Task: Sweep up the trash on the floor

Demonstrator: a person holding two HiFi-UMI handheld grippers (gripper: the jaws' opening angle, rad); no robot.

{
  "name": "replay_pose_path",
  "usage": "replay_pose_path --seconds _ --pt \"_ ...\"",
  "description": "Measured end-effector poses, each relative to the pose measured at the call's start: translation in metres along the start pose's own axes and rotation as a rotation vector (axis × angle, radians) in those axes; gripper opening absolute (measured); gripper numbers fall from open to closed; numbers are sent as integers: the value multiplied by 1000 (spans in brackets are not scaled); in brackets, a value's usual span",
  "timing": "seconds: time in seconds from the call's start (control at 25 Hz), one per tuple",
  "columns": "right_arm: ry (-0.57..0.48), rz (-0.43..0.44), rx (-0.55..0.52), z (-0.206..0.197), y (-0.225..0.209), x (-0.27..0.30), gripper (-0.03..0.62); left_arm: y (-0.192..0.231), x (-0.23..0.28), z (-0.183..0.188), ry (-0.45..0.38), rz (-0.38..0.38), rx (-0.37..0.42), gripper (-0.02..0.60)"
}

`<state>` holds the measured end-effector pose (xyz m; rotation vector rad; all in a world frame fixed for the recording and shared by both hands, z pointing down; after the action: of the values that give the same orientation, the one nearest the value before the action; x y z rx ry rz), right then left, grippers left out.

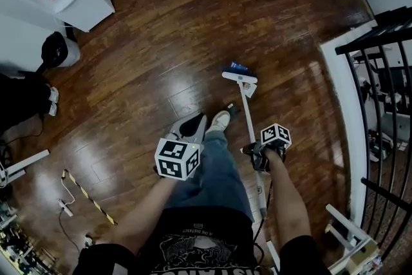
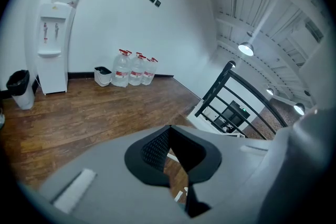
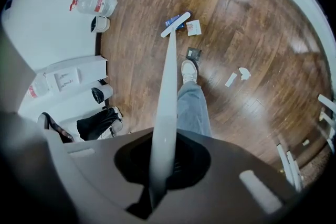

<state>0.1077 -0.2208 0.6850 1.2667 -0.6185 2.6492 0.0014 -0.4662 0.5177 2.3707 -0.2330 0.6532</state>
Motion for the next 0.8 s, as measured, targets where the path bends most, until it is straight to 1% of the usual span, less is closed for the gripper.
replay_pose_path --seconds 0.2,0.4,0.68,0.8 --pt "22 -16 20 -49 -31 11 0 -16 -24 -33 32 -11 -12 5" --pt "49 -42 18 -87 -60 15 0 -33 -33 -51 42 -21 -16 5" --pt "73 -122 -50 -118 -105 15 0 -68 -36 -78 12 -10 -21 5" --pt "82 -159 -92 -129 -130 14 0 -92 -37 -95 -1 6 -22 5"
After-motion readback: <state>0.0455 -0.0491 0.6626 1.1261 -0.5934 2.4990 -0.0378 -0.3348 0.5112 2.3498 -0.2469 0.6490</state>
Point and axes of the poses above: the fingertips, and each gripper's own axes: x forward along the fingers, y to its left, z out of its top, the point moved 5 cm from there along -x, backward along the fingers, and after that the axes turned 9 degrees about -z, right-handed, at the moved point
